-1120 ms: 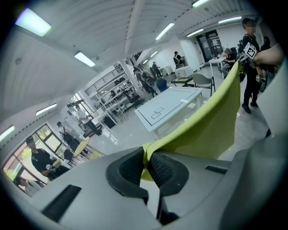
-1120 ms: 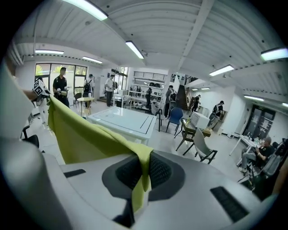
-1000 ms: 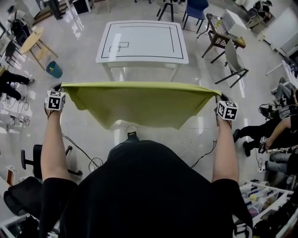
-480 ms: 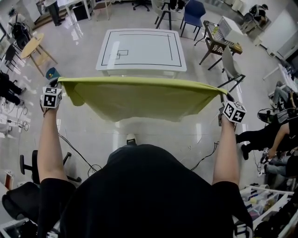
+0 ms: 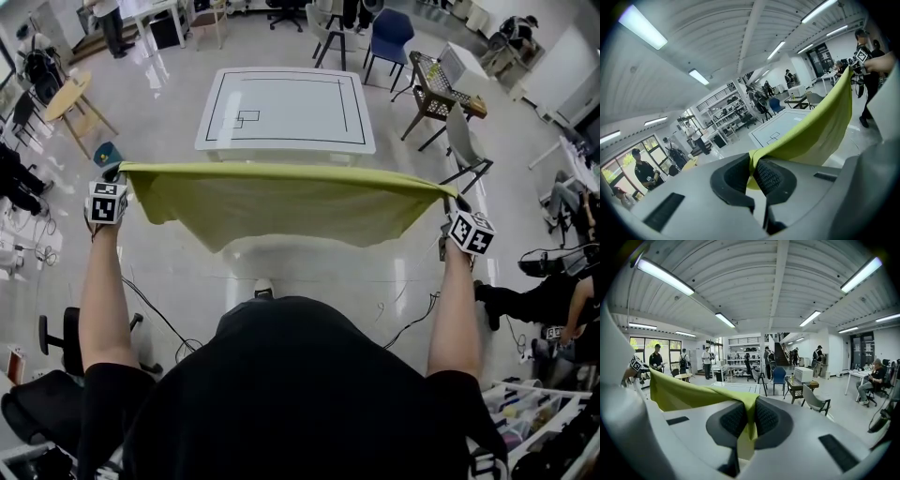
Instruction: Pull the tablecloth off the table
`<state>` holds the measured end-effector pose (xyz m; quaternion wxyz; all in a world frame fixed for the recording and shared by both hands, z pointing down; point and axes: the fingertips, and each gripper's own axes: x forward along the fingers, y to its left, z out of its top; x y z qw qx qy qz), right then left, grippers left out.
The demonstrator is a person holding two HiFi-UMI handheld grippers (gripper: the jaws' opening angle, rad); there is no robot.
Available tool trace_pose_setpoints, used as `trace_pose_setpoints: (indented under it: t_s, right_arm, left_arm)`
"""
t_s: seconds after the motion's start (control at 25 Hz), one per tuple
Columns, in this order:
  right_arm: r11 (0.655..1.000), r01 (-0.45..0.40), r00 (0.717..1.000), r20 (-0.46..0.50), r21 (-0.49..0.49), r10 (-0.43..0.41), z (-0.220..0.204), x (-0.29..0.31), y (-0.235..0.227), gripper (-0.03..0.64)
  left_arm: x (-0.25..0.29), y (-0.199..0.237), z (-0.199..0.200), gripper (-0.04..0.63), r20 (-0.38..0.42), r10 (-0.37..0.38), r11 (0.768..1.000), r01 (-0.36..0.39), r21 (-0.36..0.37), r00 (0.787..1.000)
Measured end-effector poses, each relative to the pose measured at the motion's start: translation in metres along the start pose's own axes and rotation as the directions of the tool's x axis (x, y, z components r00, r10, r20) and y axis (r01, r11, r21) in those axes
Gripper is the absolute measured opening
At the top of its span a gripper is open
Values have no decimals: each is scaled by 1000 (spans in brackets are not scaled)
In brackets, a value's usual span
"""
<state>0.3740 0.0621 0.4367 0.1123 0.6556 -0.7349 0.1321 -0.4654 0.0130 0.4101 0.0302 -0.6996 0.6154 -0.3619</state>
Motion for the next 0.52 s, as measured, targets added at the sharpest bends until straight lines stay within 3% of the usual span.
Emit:
trace_pose_setpoints:
  t_s: [0.52]
  right_arm:
    - [1000, -5, 1000, -3, 15, 5, -4, 8, -2, 26]
  left_arm:
    - [9, -2, -4, 25, -9, 4, 1000, -4, 7, 1000]
